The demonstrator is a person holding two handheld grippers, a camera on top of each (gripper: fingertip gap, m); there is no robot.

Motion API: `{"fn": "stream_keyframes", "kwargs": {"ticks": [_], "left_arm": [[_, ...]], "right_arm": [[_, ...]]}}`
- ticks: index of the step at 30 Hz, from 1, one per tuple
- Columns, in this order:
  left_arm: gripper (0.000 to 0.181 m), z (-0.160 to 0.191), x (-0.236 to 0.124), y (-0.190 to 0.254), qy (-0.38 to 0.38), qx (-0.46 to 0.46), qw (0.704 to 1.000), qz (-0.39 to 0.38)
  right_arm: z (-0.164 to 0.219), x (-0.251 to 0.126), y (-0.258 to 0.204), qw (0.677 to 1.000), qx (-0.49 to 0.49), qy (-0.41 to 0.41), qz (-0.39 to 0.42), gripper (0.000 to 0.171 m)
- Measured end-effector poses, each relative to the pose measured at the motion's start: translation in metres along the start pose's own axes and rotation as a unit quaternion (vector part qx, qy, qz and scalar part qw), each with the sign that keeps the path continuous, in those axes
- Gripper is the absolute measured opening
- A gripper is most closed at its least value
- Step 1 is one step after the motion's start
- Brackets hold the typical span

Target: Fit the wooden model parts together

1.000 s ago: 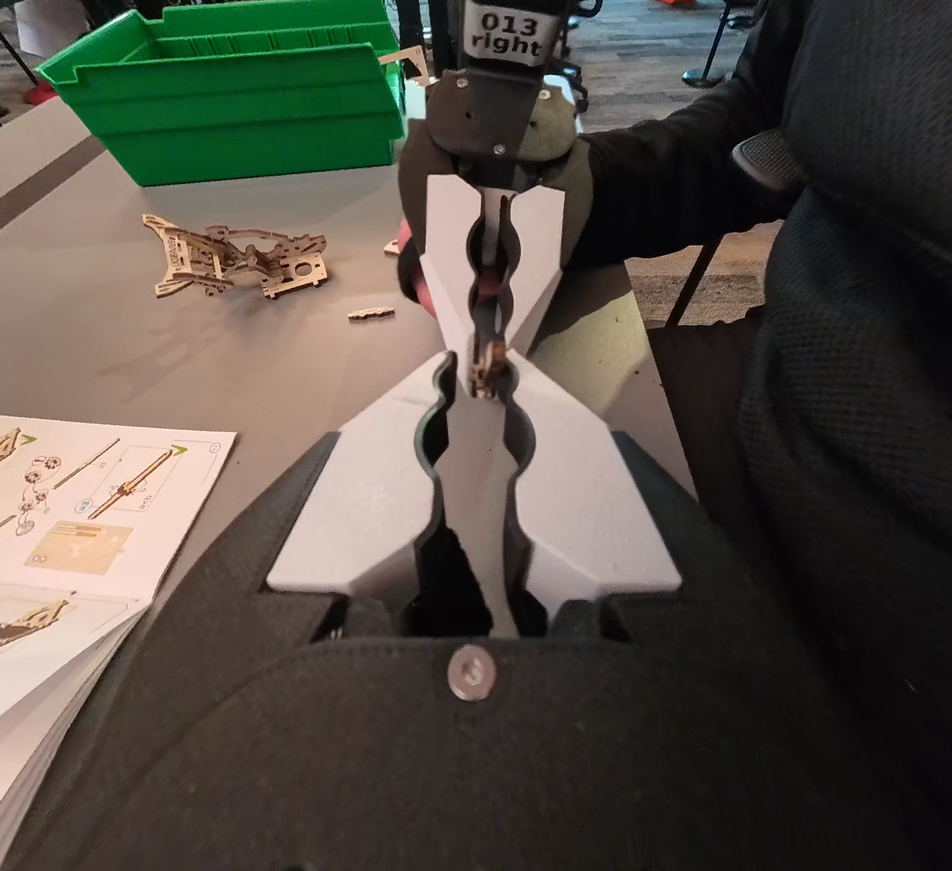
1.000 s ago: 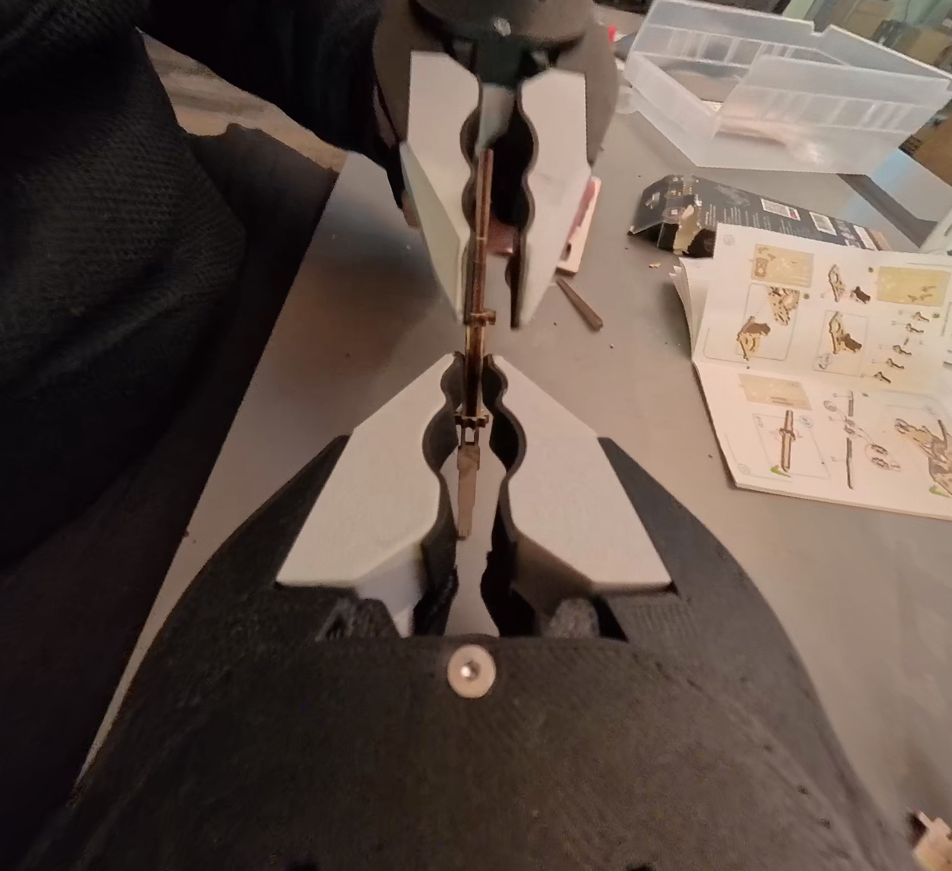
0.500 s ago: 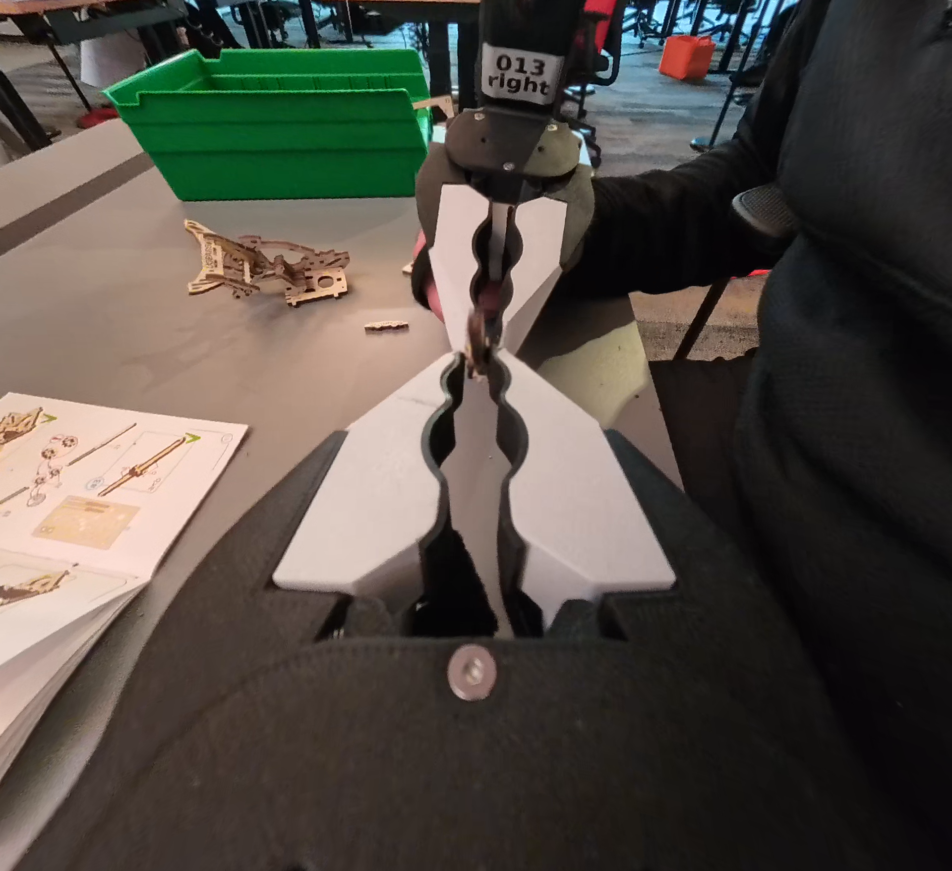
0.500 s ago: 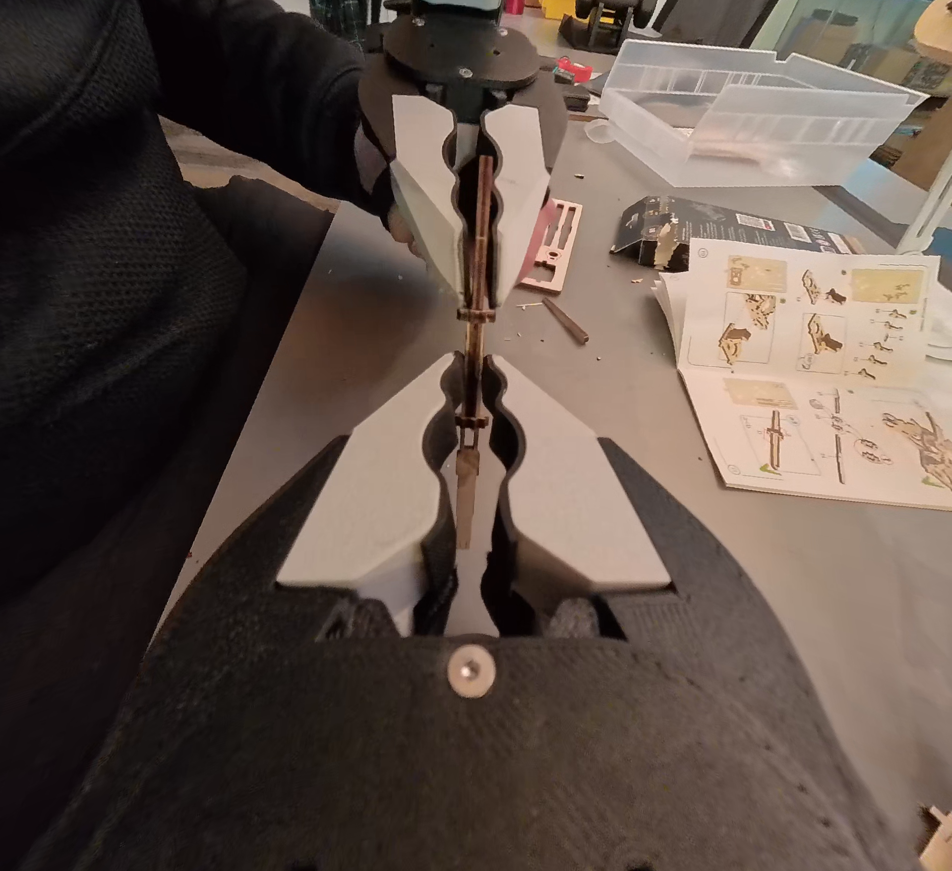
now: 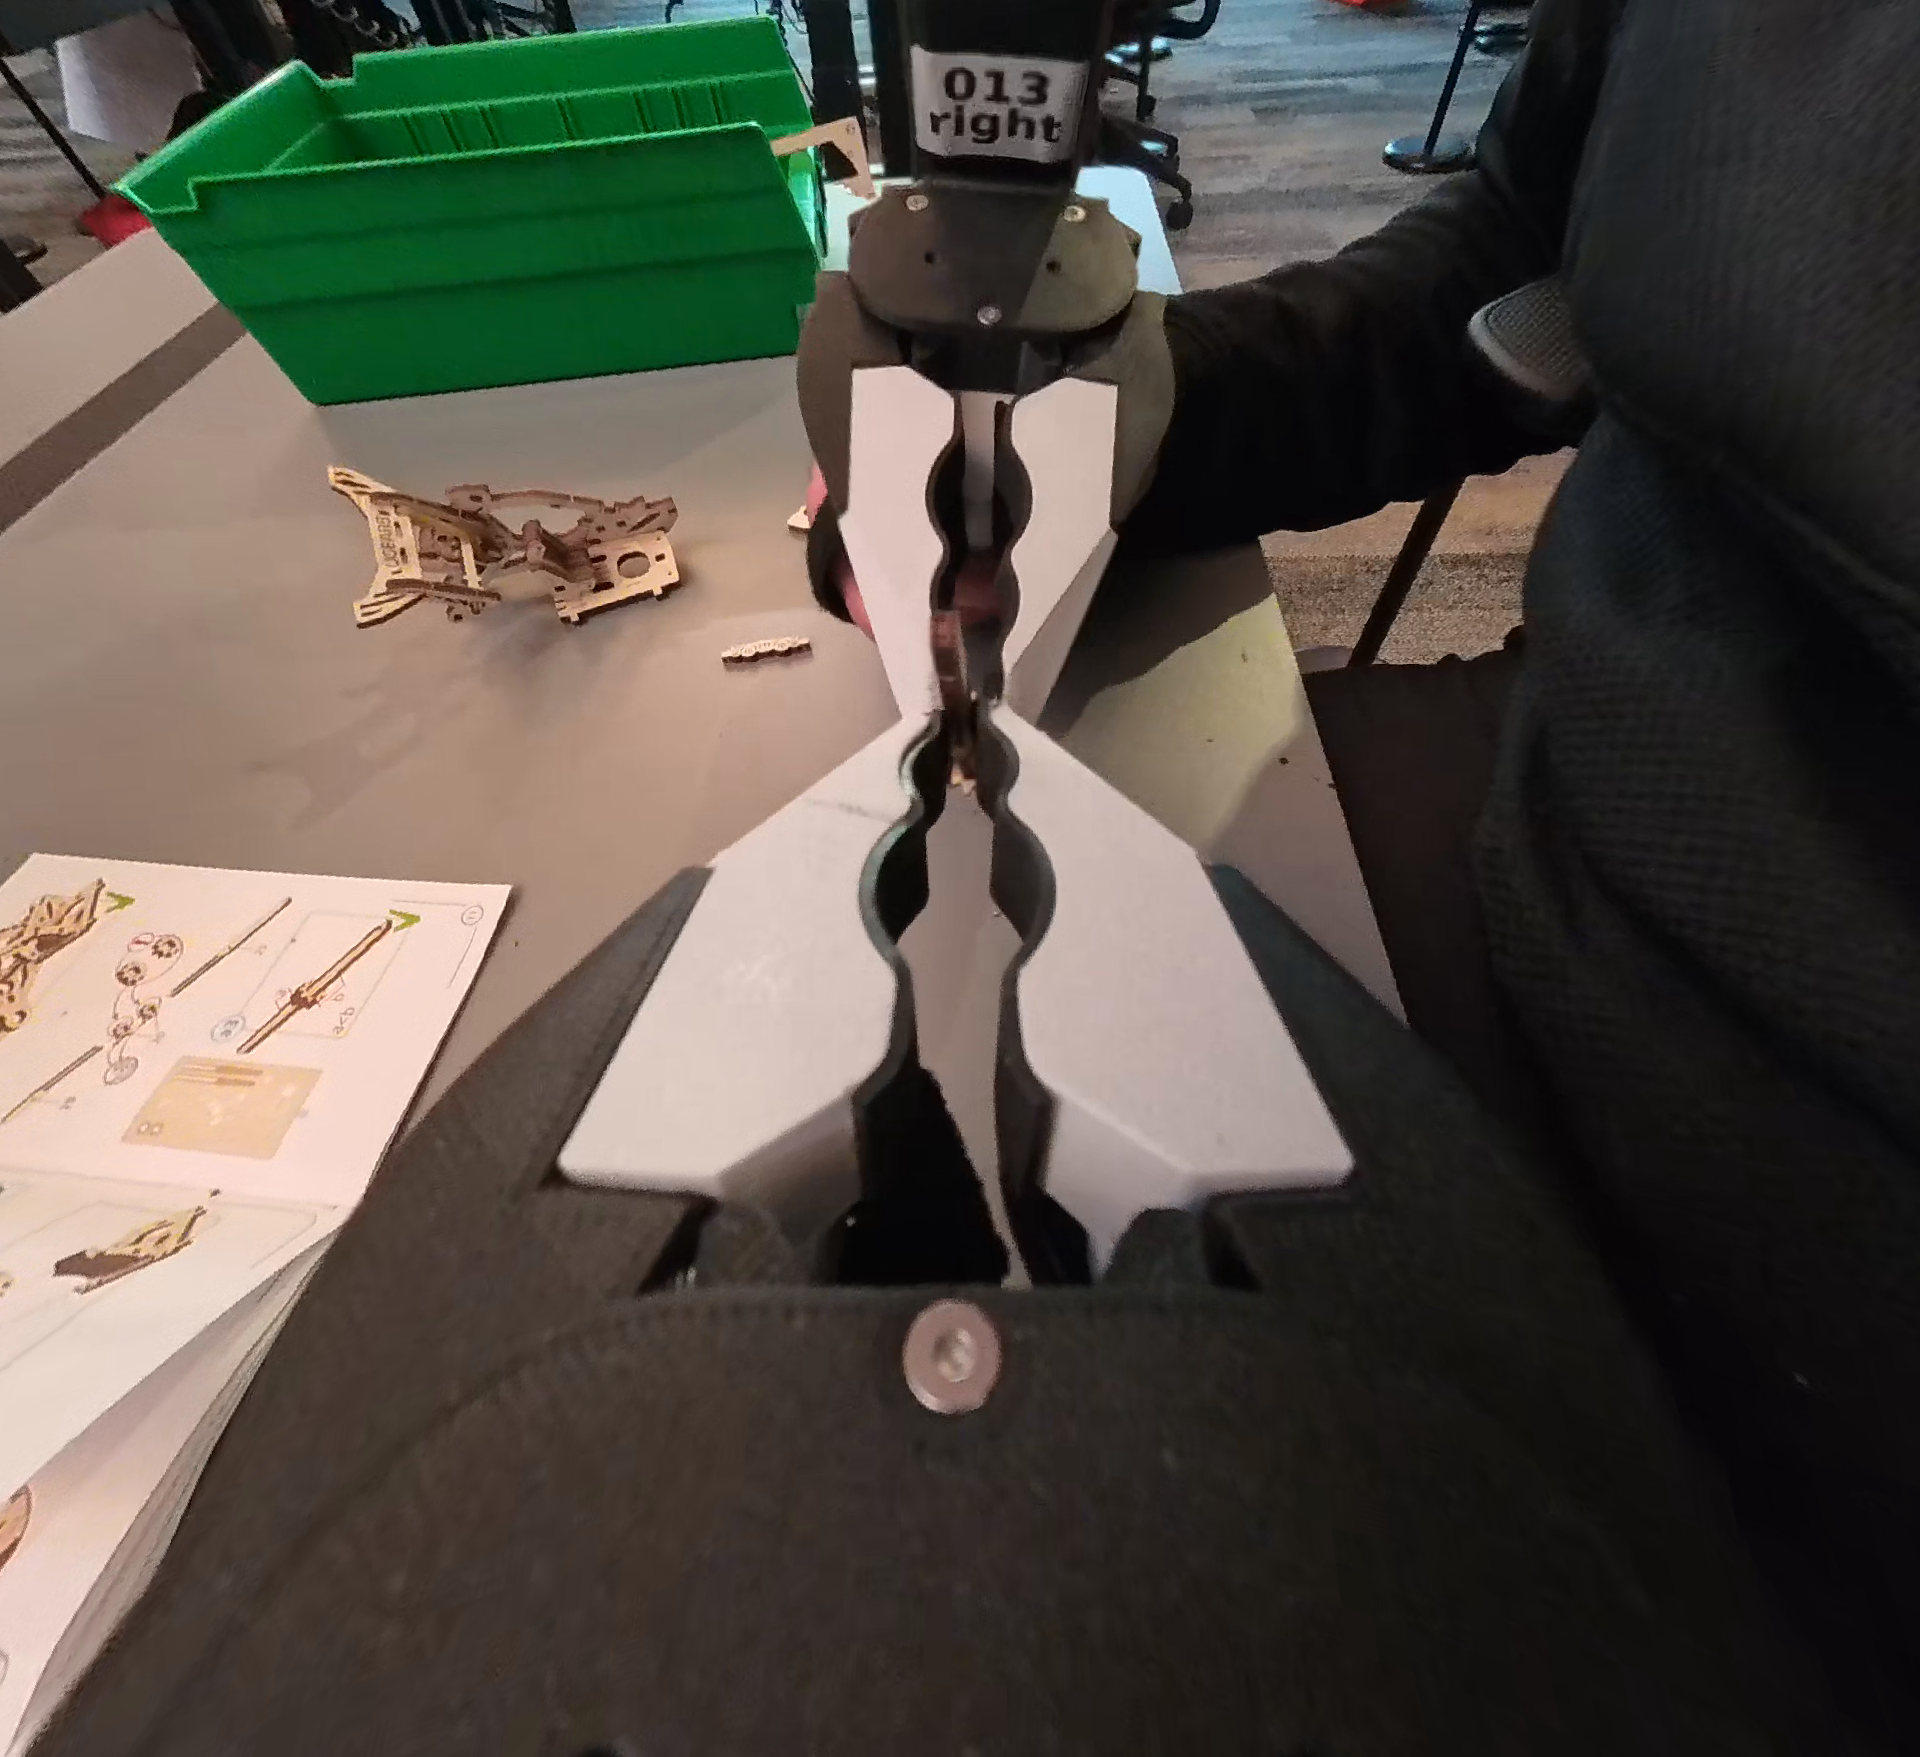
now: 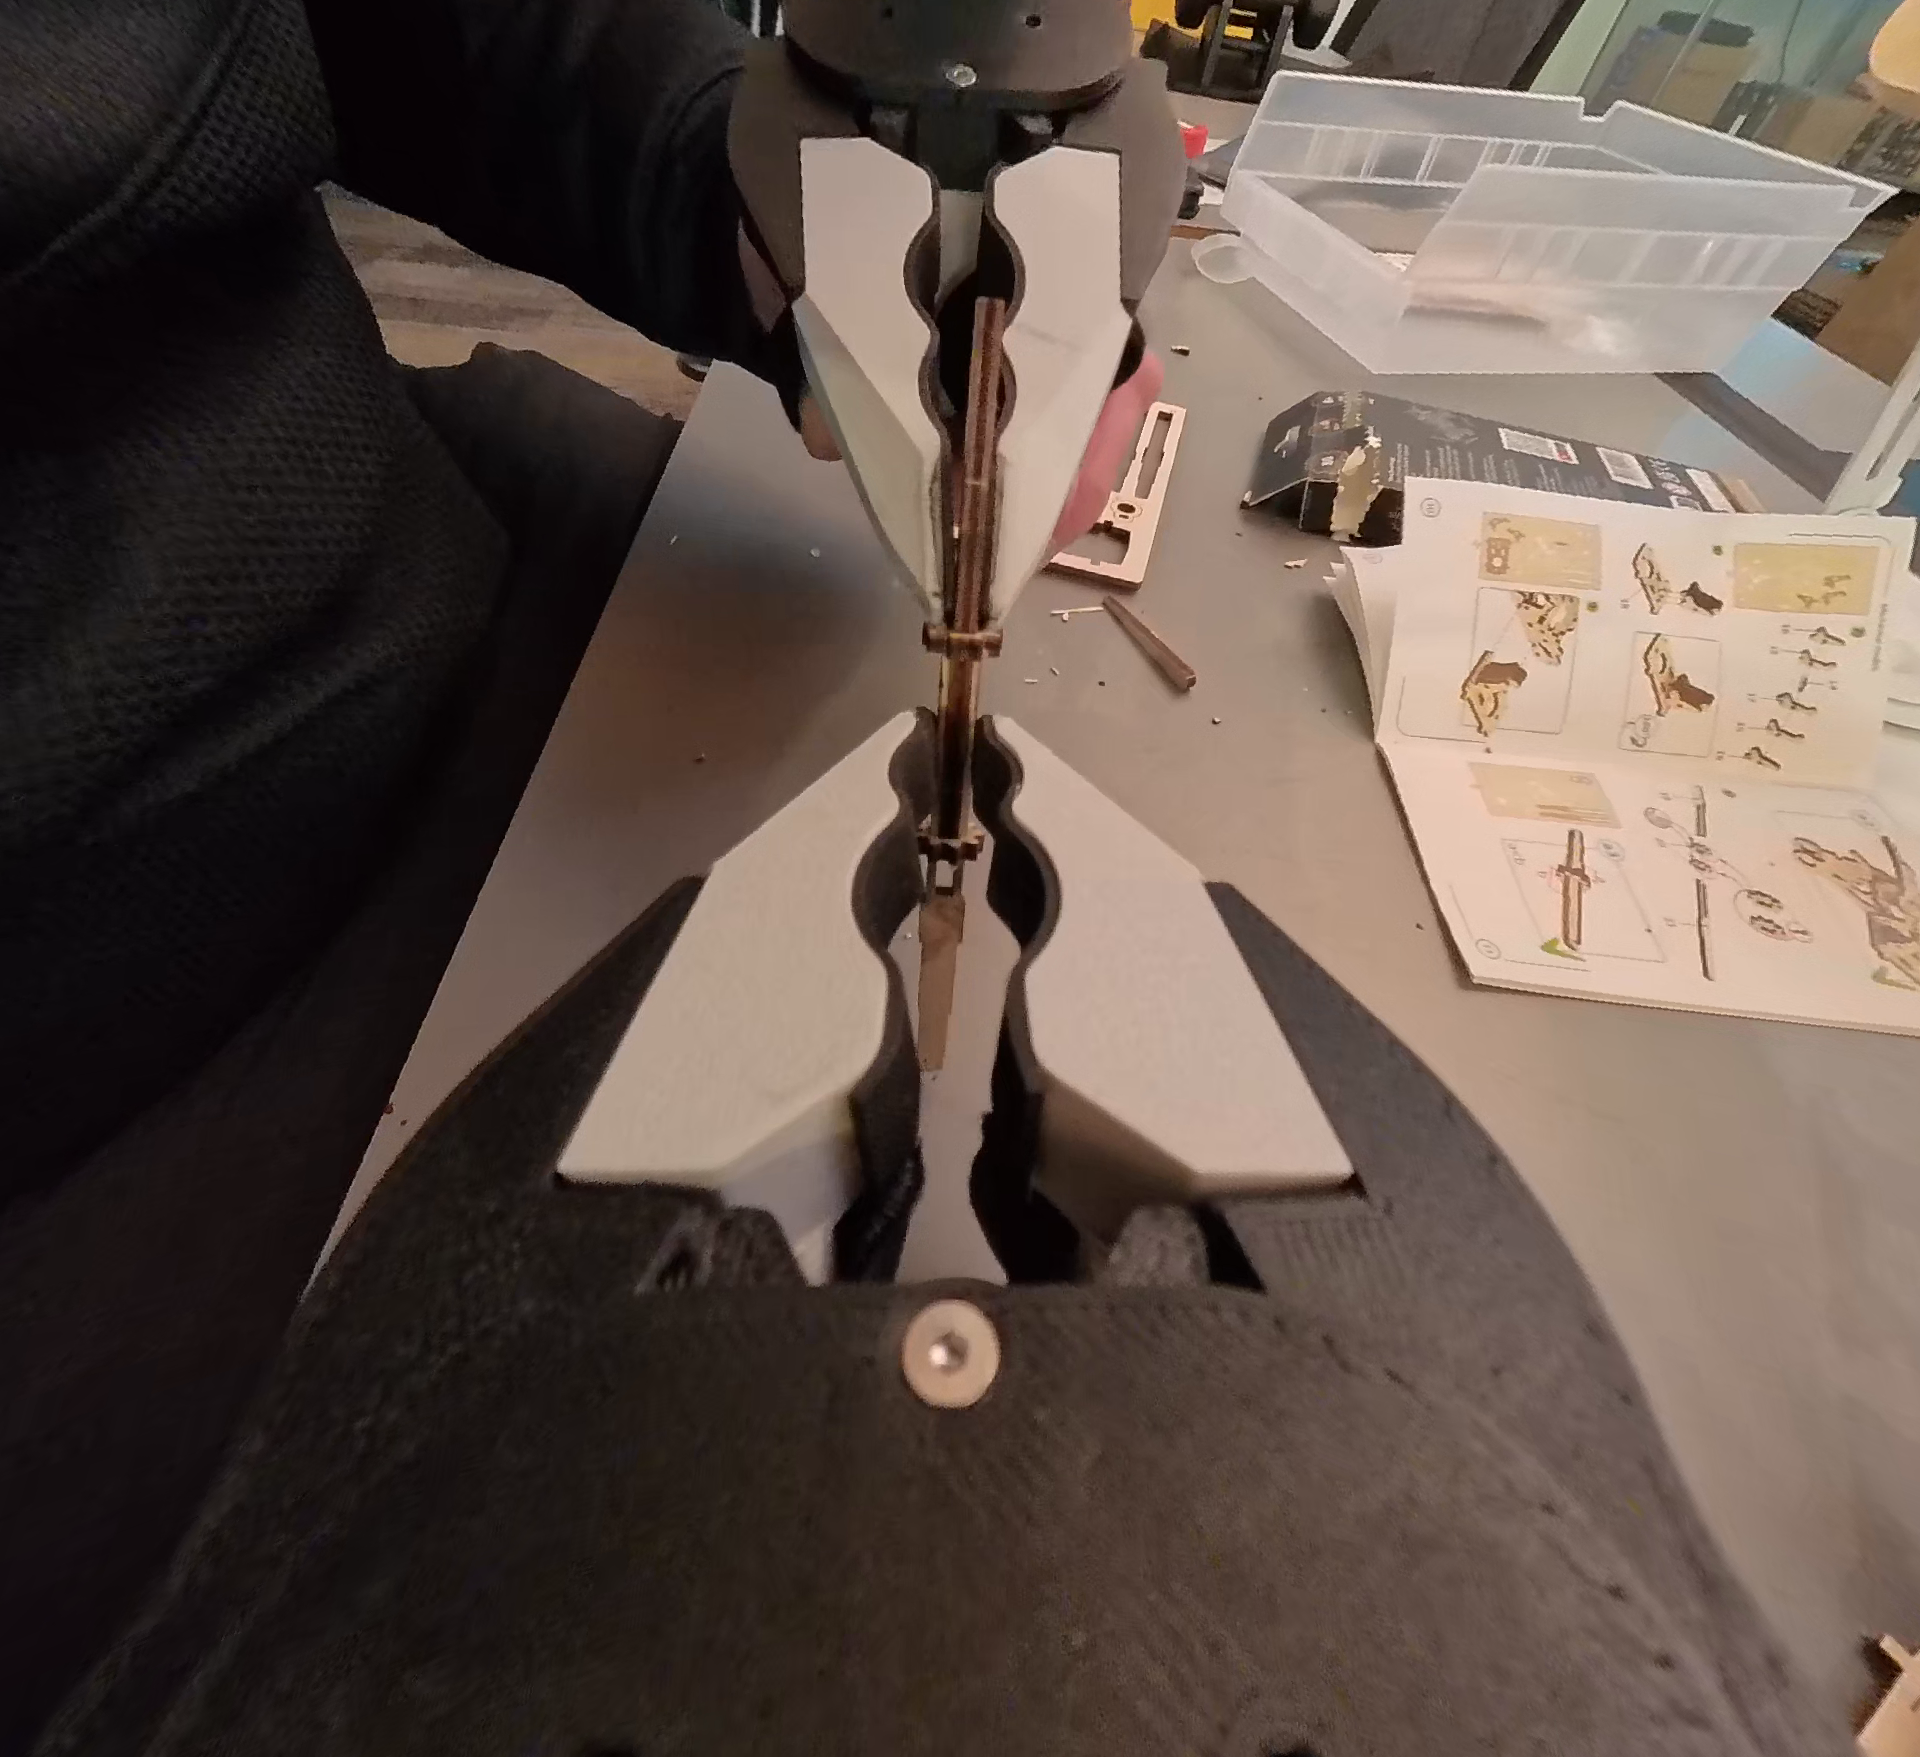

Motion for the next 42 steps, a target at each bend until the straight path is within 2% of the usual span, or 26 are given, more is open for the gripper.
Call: {"fn": "stream_keyframes", "kwargs": {"ticks": [17,25,28,32,36,38,40,42], "left_arm": [[0.004,0.007,0.003,0.002,-0.066,0.034,0.997,0.004],[0.004,0.009,0.010,0.002,-0.058,0.038,0.998,0.008],[0.004,0.016,0.011,0.002,-0.083,0.058,0.995,0.009],[0.003,0.012,0.008,0.002,-0.058,0.035,0.998,0.015],[0.003,0.015,0.005,-0.001,-0.065,0.020,0.998,-0.004],[0.003,0.020,0.001,-0.005,-0.067,0.017,0.997,-0.023],[0.006,0.026,0.001,-0.003,-0.068,0.001,0.997,-0.024],[0.011,0.037,0.001,-0.002,-0.093,0.001,0.995,-0.033]], "right_arm": [[0.004,0.003,-0.003,1.000,-0.016,-0.024,0.006,0.002],[0.000,0.002,-0.002,1.000,-0.006,-0.006,0.003,0.001],[0.005,0.005,-0.002,0.999,-0.017,-0.031,0.009,0.002],[0.002,0.004,-0.003,1.000,-0.020,-0.018,0.009,0.002],[0.005,0.006,0.001,0.999,-0.019,-0.028,0.017,0.004],[0.011,0.002,0.006,0.998,-0.021,-0.048,0.029,0.011],[0.016,0.001,0.006,0.997,-0.016,-0.068,0.025,0.000],[0.020,0.004,0.006,0.996,-0.021,-0.087,0.024,0.000]]}}
Point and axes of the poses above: each gripper's, where its closed fingertips meet, x out along the fingers, z out of its underside, y = z × x across the jaws, the point moved 4 cm from there along -x, back along the fingers, and after that the axes turned 3 degrees about y, right-handed, at the moved point
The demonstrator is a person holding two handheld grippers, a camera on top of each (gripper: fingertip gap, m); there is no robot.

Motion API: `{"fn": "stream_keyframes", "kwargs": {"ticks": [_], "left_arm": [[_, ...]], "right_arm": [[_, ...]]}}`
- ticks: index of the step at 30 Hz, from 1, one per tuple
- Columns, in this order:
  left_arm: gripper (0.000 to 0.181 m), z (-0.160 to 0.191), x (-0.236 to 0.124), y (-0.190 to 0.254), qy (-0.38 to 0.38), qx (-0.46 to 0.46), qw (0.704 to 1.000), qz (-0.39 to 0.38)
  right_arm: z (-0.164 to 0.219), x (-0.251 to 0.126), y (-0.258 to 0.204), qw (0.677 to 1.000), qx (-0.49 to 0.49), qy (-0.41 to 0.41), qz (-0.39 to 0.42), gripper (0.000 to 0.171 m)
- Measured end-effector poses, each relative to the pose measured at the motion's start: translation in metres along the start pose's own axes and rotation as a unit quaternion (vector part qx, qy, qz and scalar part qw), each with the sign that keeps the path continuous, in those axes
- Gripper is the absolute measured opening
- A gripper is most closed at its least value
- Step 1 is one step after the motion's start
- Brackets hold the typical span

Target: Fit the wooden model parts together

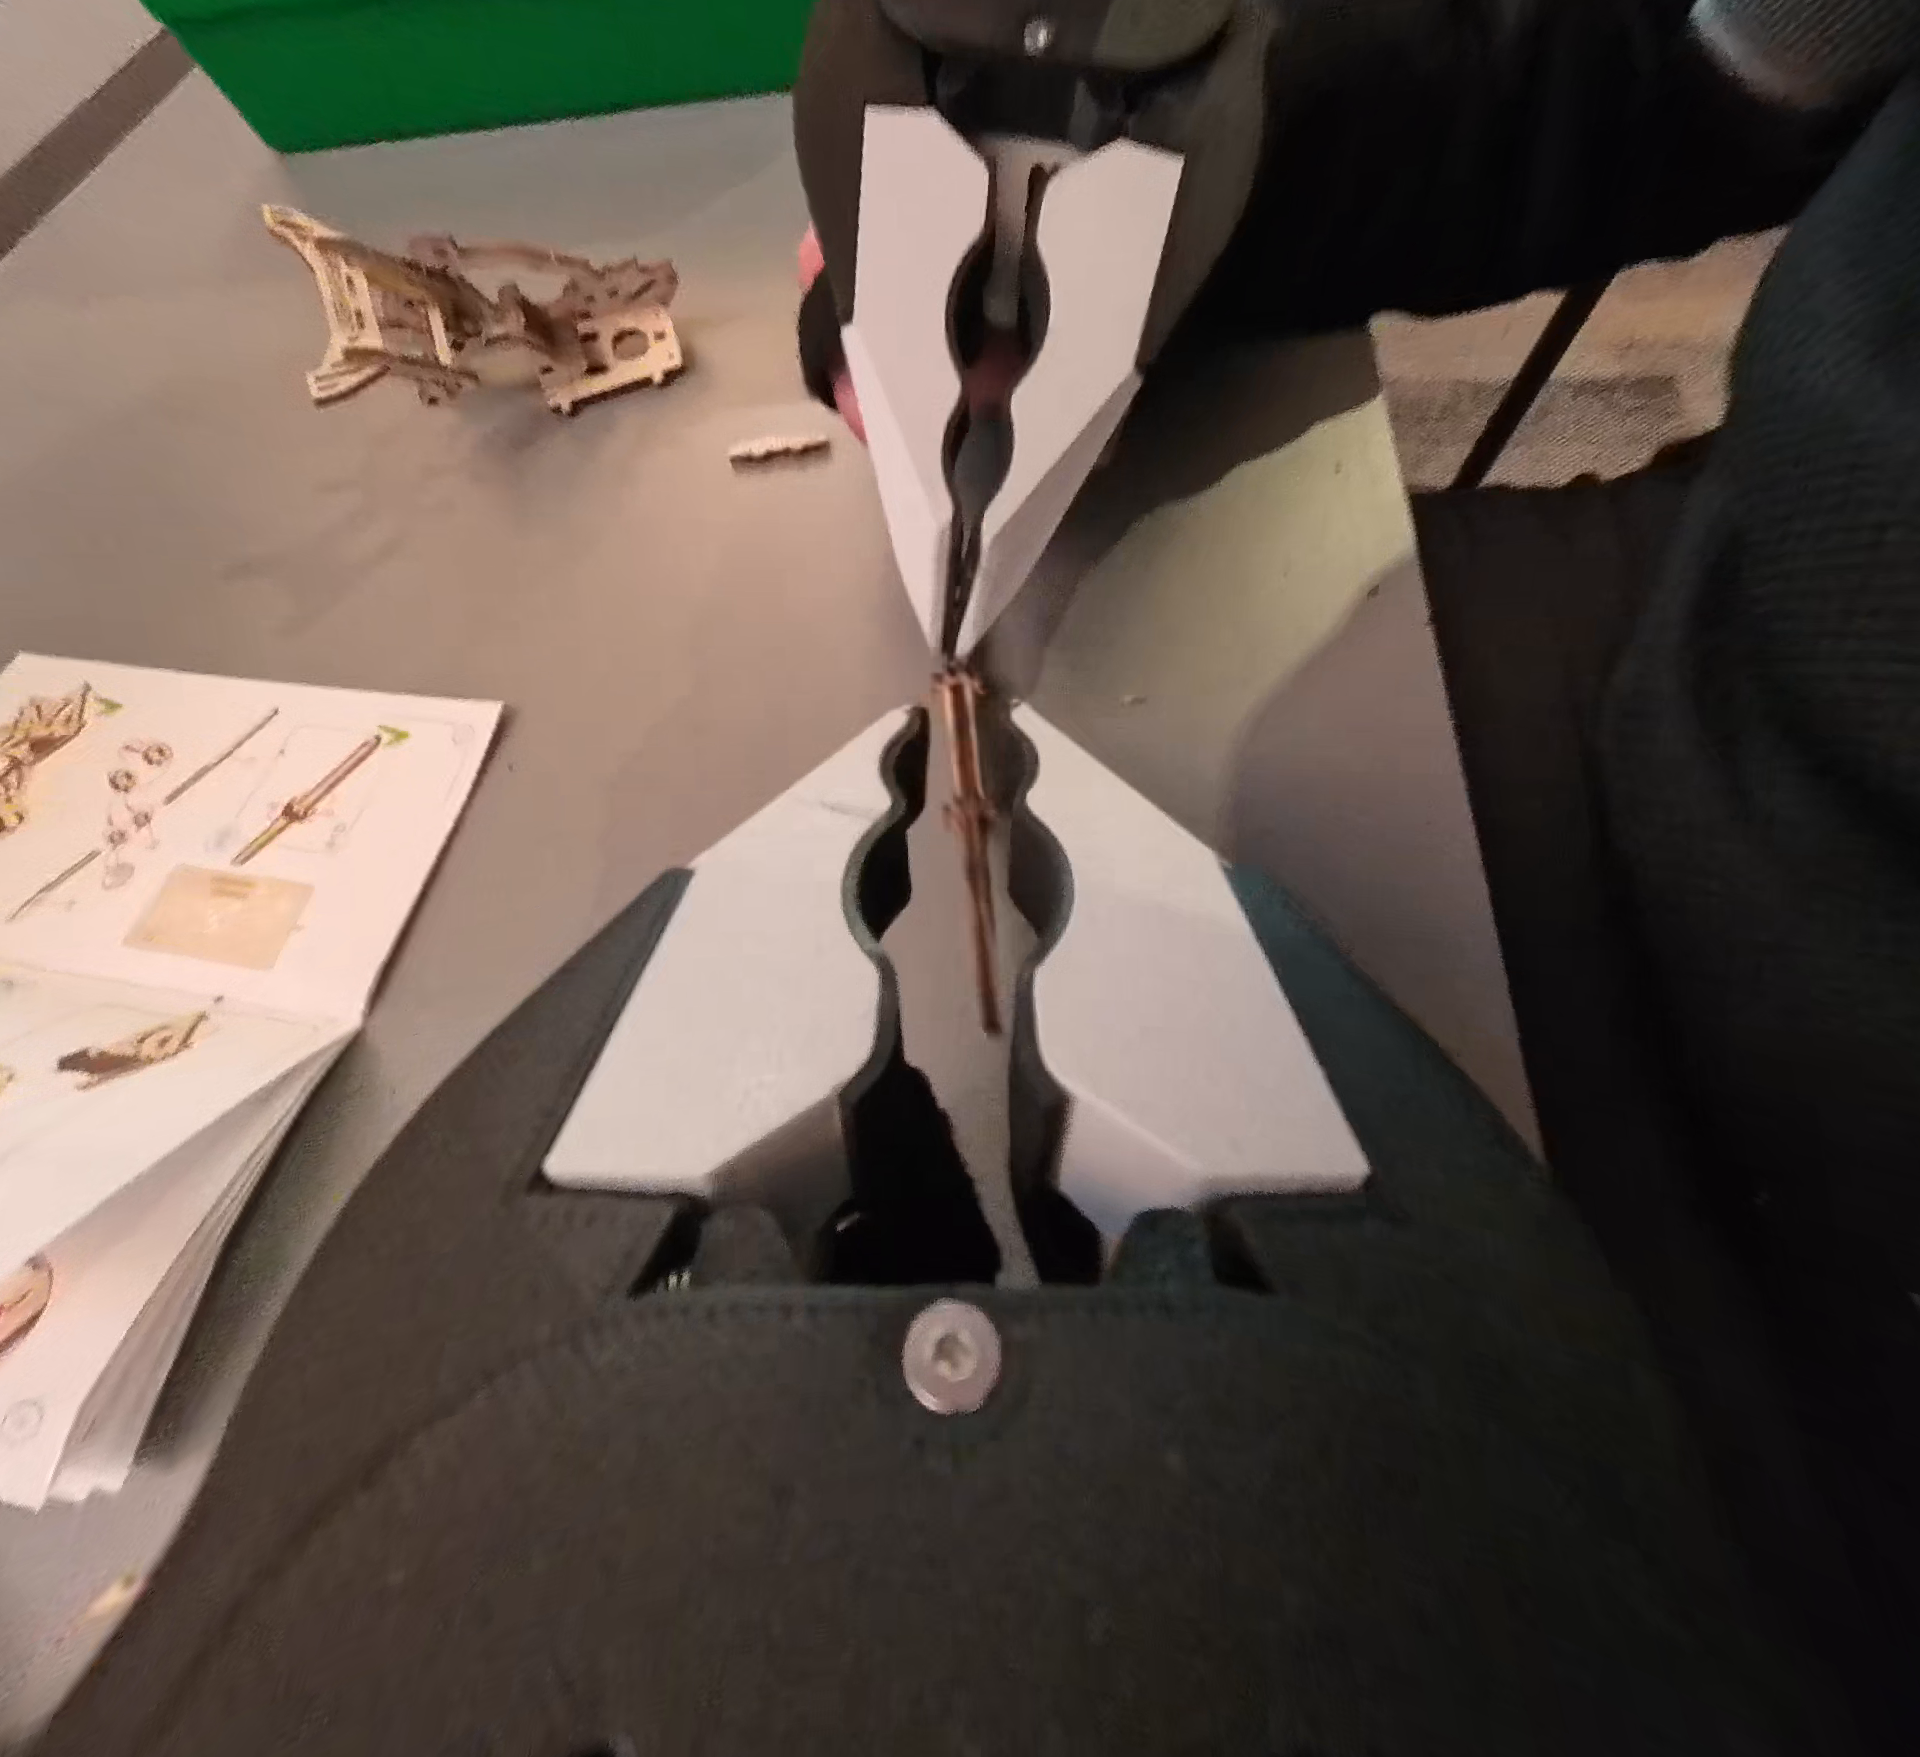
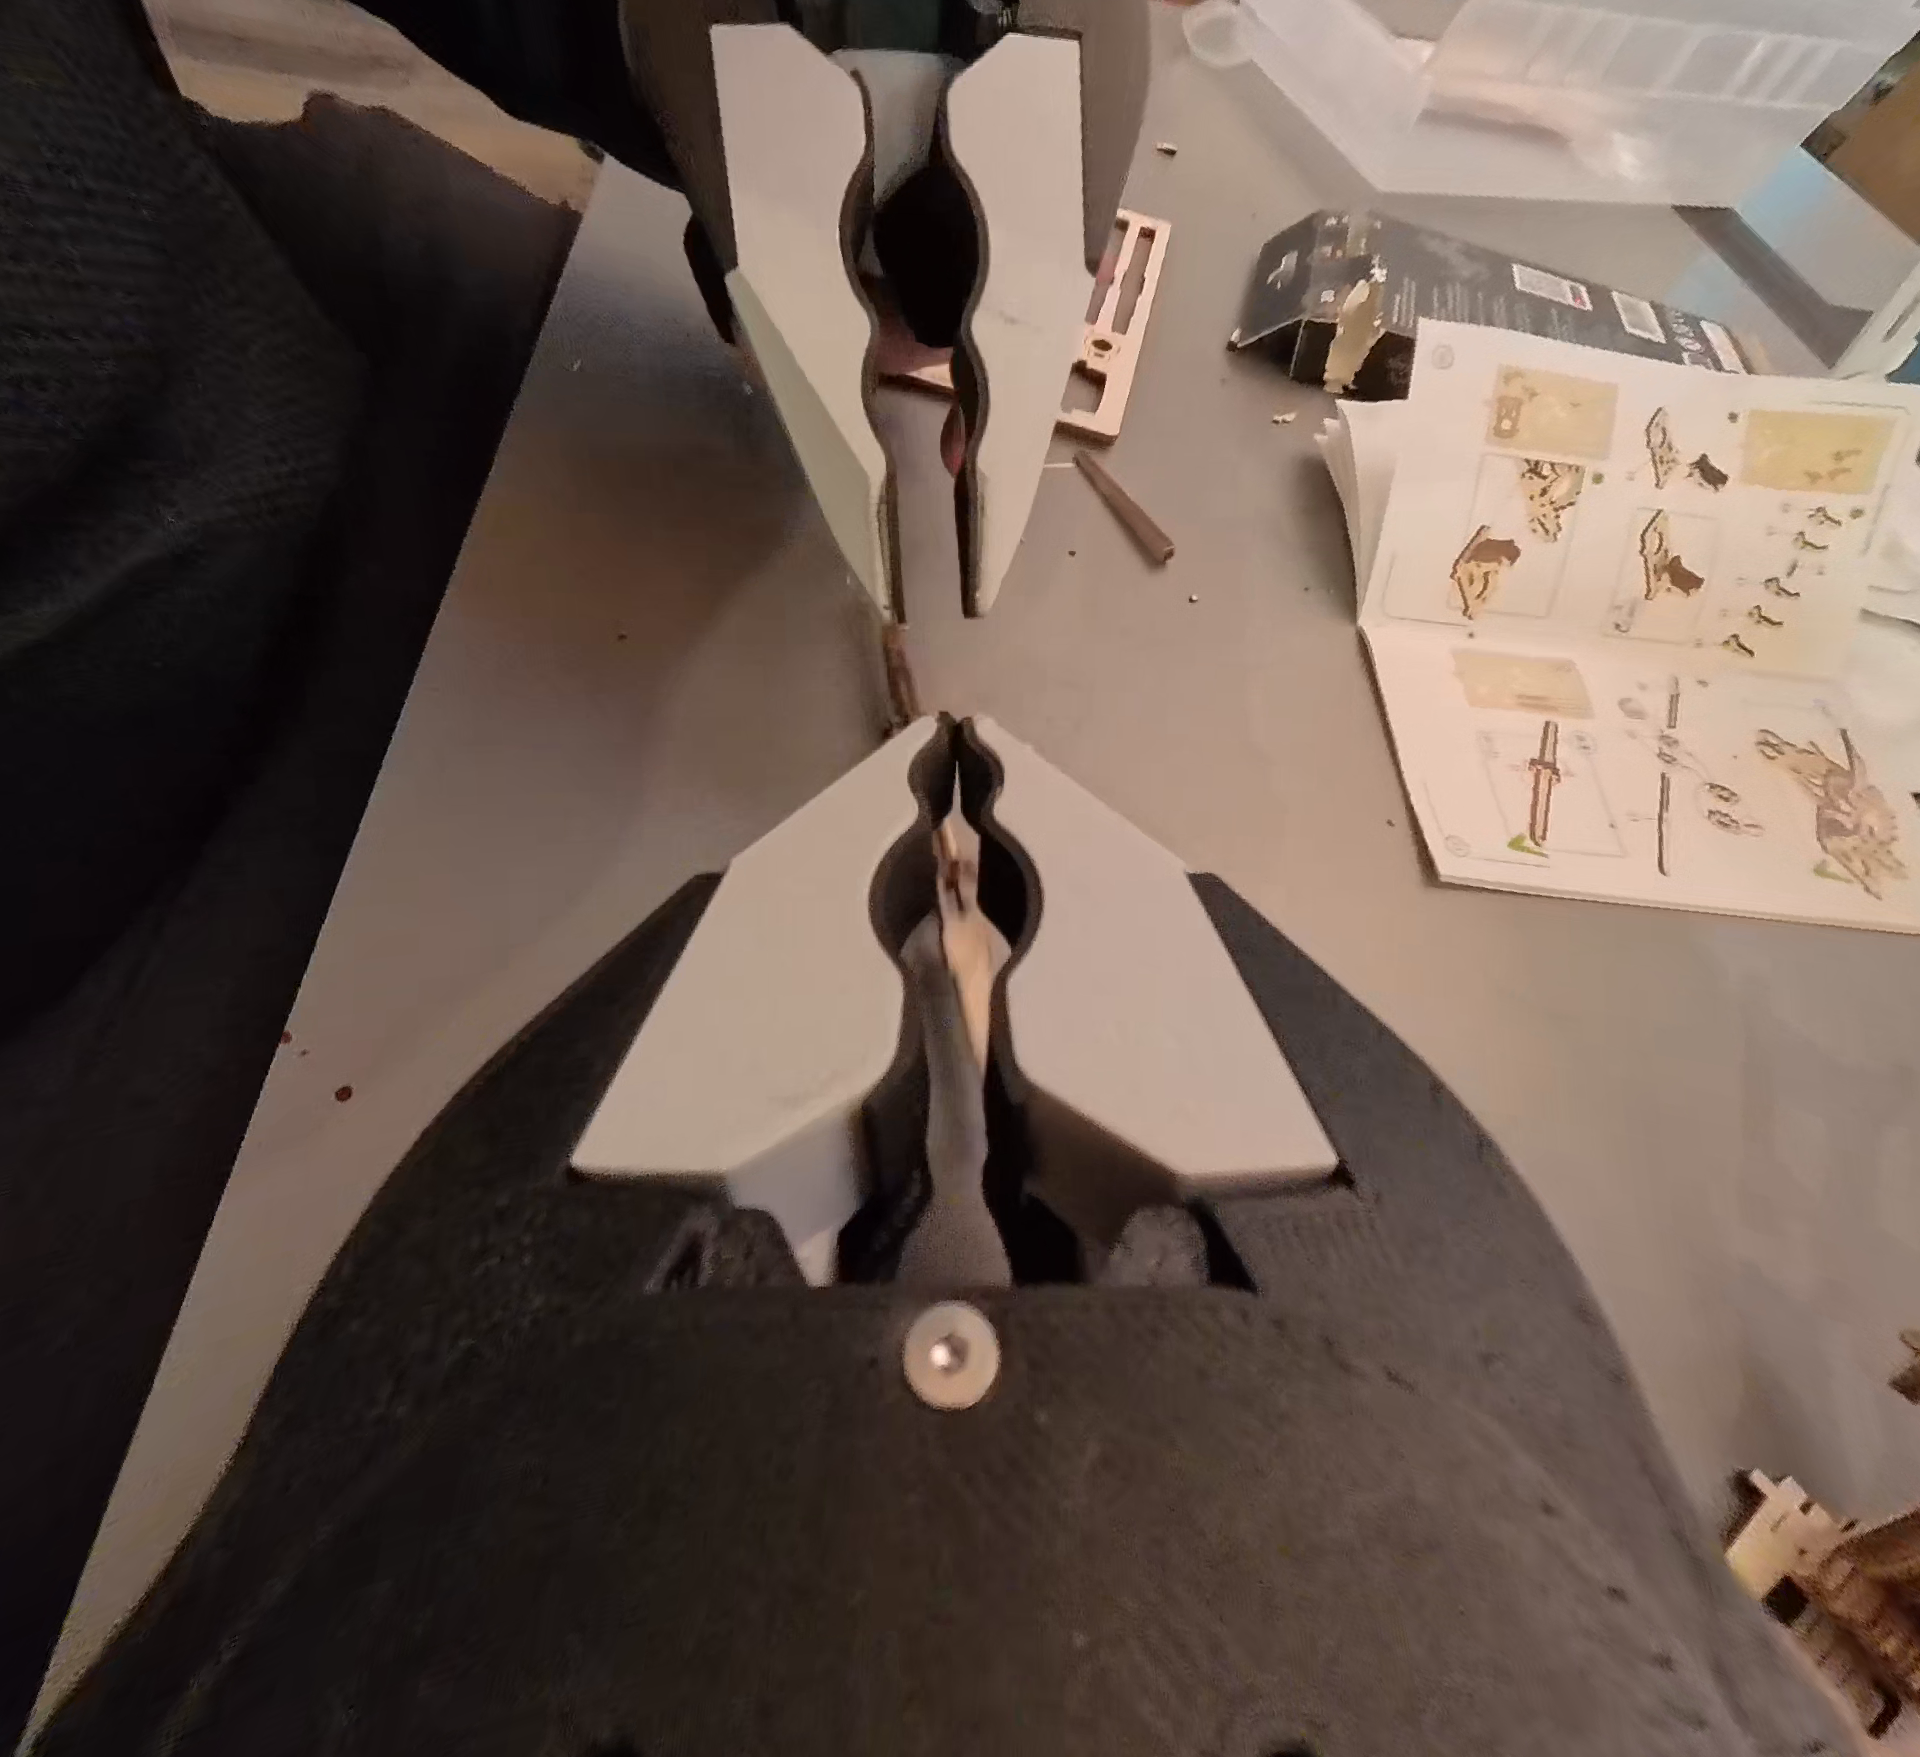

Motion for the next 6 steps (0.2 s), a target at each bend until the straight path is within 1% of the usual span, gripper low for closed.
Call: {"fn": "stream_keyframes", "kwargs": {"ticks": [3,6], "left_arm": [[0.015,0.015,-0.001,0.003,-0.030,-0.002,1.000,-0.007],[0.017,0.021,-0.004,0.004,-0.045,-0.006,0.999,-0.015]], "right_arm": [[0.001,-0.002,0.002,1.000,0.000,-0.005,0.007,0.002],[-0.001,-0.012,0.008,1.000,0.011,-0.010,0.007,0.006]]}}
Point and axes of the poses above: each gripper's, where its closed fingertips meet, x out along the fingers, z out of its underside, y = z × x across the jaws, the point moved 4 cm from there along -x, back along the fingers, and after that the axes turned 3 degrees about y, right-handed, at the moved point
